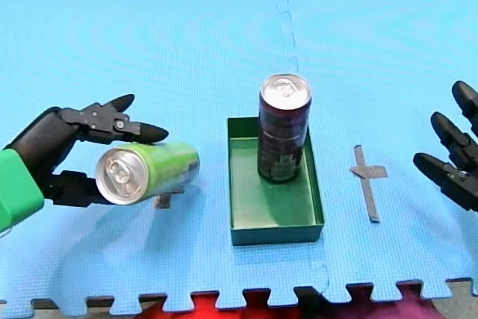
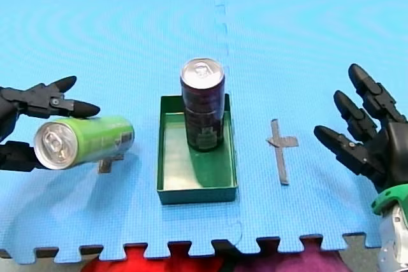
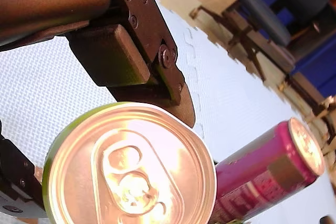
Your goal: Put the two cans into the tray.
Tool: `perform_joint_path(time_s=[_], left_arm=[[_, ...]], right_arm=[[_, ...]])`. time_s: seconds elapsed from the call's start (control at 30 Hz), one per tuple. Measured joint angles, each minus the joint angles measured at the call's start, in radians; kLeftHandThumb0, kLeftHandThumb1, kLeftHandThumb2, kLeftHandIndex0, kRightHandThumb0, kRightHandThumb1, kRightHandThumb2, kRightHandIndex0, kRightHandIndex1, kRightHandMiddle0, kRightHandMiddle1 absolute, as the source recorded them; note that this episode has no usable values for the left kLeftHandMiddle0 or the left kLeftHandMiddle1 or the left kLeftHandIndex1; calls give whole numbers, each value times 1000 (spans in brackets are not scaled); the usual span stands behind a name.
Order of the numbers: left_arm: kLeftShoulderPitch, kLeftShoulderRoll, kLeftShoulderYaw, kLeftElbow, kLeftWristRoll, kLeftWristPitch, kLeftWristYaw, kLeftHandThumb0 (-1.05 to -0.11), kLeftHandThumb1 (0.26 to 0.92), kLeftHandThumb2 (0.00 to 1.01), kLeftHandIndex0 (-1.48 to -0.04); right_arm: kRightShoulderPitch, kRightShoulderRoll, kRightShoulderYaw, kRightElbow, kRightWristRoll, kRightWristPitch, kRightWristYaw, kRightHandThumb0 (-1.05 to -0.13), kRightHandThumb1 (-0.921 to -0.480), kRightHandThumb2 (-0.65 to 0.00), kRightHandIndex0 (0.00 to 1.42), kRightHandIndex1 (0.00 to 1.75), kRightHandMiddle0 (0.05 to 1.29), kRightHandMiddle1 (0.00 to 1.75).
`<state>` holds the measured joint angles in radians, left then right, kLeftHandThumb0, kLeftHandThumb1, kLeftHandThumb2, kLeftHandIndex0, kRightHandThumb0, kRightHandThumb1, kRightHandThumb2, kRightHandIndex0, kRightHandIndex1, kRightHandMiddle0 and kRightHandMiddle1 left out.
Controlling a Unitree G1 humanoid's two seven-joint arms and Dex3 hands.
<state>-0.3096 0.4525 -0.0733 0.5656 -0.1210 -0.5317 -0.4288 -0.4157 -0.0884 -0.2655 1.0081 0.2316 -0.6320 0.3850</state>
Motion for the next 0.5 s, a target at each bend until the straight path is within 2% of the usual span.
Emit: perform_joint_path(time_s=[0.13, 0.5], left_arm=[[17, -12, 19, -83, -15, 97, 11, -405, 720, 0, -1328], [53, -12, 69, -306, -69, 390, 14, -422, 711, 0, -1324]], right_arm=[[0, 2, 1, 1, 0, 0, 0, -771, -760, -1, 431, 1, 415, 2], [0, 8, 7, 4, -6, 0, -1, -791, -764, -1, 432, 1, 417, 1]])
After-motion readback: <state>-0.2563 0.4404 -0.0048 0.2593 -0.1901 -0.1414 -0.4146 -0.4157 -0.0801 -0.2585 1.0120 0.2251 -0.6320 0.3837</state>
